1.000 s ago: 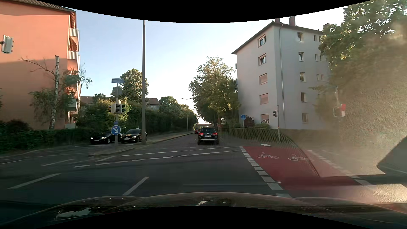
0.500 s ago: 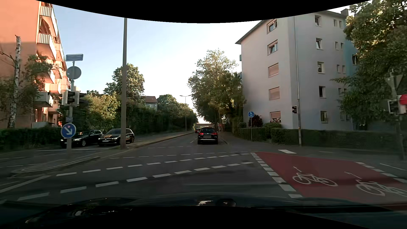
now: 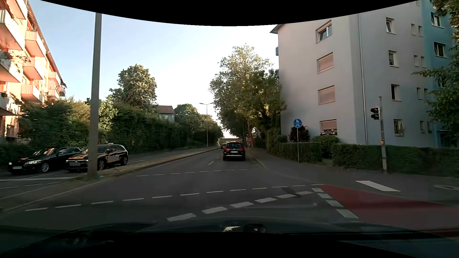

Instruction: Follow the waypoints while adhering to traffic rules and regulations

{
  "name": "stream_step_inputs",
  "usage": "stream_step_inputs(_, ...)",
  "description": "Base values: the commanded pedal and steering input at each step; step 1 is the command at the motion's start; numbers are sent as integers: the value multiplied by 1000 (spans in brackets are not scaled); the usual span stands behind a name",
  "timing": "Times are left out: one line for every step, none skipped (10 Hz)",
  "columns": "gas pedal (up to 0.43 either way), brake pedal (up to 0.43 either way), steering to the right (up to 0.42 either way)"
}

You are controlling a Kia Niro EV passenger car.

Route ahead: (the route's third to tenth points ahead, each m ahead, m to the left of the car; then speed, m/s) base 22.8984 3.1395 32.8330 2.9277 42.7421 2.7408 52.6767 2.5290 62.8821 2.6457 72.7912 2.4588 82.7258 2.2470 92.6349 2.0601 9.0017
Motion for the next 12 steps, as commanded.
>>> stream_step_inputs(197, 0, -1)
stream_step_inputs(197, 0, -1)
stream_step_inputs(197, 0, -1)
stream_step_inputs(189, 0, -1)
stream_step_inputs(189, 0, -1)
stream_step_inputs(189, 0, -1)
stream_step_inputs(189, 0, -1)
stream_step_inputs(189, 0, -1)
stream_step_inputs(189, 0, -2)
stream_step_inputs(189, 0, -2)
stream_step_inputs(189, 0, -2)
stream_step_inputs(189, 0, -2)
